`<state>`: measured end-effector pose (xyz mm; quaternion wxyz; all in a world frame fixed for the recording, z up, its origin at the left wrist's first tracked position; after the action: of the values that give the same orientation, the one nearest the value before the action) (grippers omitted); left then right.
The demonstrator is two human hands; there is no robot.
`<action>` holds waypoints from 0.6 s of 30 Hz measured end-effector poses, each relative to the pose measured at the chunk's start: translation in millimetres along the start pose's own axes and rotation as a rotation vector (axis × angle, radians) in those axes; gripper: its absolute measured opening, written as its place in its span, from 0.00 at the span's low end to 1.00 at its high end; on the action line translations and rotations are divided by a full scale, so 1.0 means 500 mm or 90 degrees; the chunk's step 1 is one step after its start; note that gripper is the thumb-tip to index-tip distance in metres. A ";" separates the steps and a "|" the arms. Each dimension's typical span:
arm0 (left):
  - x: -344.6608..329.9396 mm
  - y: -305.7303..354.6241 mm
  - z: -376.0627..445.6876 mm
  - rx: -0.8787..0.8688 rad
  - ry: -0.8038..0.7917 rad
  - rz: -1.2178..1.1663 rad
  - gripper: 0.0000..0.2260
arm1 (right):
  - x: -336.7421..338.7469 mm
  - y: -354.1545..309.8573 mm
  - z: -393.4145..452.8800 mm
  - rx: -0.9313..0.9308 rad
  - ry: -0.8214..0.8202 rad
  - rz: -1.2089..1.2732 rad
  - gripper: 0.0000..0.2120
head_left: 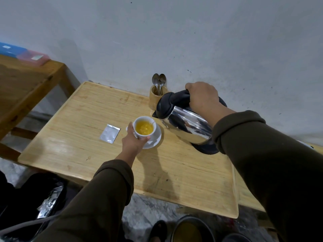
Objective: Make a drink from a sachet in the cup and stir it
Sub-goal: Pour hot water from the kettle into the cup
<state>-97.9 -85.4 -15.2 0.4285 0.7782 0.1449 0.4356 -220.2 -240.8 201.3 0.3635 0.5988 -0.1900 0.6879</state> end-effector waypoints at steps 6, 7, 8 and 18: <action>-0.001 -0.018 -0.018 0.088 0.018 -0.054 0.49 | -0.011 0.054 -0.019 -0.104 0.011 0.094 0.11; -0.002 -0.020 -0.020 0.086 0.021 -0.052 0.48 | -0.015 0.066 -0.026 -0.125 0.016 0.112 0.10; -0.003 -0.019 -0.025 0.084 0.025 -0.049 0.46 | -0.019 0.079 -0.033 -0.150 0.024 0.128 0.09; -0.030 -0.010 -0.077 0.025 0.069 0.033 0.28 | -0.041 0.235 -0.159 -0.482 0.128 0.278 0.11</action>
<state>-136.9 -70.8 -17.6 0.3933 0.7654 0.1562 0.4849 -359.7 -268.9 185.2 0.4202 0.2994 -0.5138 0.6854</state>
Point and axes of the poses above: each hand's wrist, its own z-axis towards the middle knuckle, its own x-axis out of the back of the hand, y = z × x, the point moved 8 cm from there along z, towards the middle knuckle, and after that the axes turned 11 degrees about y, right-handed, at the moved point
